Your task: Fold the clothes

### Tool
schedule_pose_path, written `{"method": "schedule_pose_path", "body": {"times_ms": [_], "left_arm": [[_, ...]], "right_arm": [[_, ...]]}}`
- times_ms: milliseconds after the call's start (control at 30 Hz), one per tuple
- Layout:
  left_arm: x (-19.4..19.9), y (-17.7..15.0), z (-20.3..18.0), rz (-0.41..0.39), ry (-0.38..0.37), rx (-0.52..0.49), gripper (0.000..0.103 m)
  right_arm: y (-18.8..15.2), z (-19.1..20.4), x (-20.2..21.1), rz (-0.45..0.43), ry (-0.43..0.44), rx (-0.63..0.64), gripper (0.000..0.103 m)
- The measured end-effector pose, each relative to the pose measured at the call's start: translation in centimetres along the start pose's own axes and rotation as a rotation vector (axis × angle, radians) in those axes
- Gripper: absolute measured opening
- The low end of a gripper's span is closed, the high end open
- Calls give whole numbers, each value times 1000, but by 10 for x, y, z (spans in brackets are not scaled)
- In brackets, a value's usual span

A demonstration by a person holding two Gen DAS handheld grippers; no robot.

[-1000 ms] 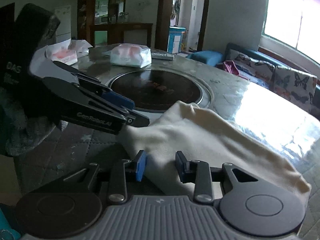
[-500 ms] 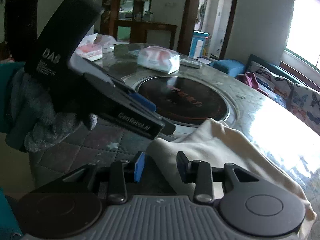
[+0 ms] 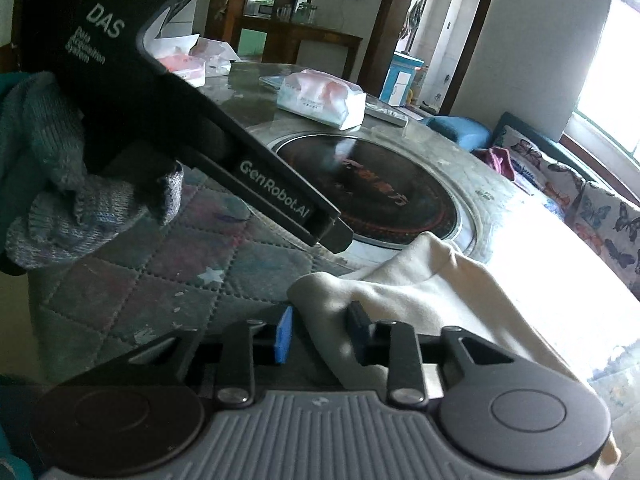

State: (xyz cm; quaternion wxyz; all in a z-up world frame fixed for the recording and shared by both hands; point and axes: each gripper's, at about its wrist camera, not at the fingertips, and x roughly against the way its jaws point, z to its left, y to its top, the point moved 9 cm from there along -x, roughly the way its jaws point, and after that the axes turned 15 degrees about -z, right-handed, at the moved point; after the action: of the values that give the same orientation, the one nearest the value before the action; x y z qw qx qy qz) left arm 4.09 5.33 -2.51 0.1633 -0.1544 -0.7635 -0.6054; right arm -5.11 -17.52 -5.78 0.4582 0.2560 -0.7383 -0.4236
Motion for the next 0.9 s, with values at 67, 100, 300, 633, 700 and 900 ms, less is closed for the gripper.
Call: {"method": "schedule_pose_path", "body": {"times_ms": [67,100,300,633,700,900], "left_arm": [[0,2,-2,3,-10,22,55],[1,2,-2,5,-16,36,55],[-3,7,-9,35,-75,191,59],[-26,6,-13,123,-97,500,62],[-27,8,-13,115,-95,518,61],[-21,10,-4,102,-68,494,62]], "right_arm": [[1,-5,2,-8,-4,-28,13],[2,-7,2,-13,-6,-42,12],[13,-26,15,-74,-8,-171,8],[29,-47,39,-156,-23,-281,3],[26,-48,37,-150,-25,-277,3],[14,-32,23,-93,17,-199,11]]}}
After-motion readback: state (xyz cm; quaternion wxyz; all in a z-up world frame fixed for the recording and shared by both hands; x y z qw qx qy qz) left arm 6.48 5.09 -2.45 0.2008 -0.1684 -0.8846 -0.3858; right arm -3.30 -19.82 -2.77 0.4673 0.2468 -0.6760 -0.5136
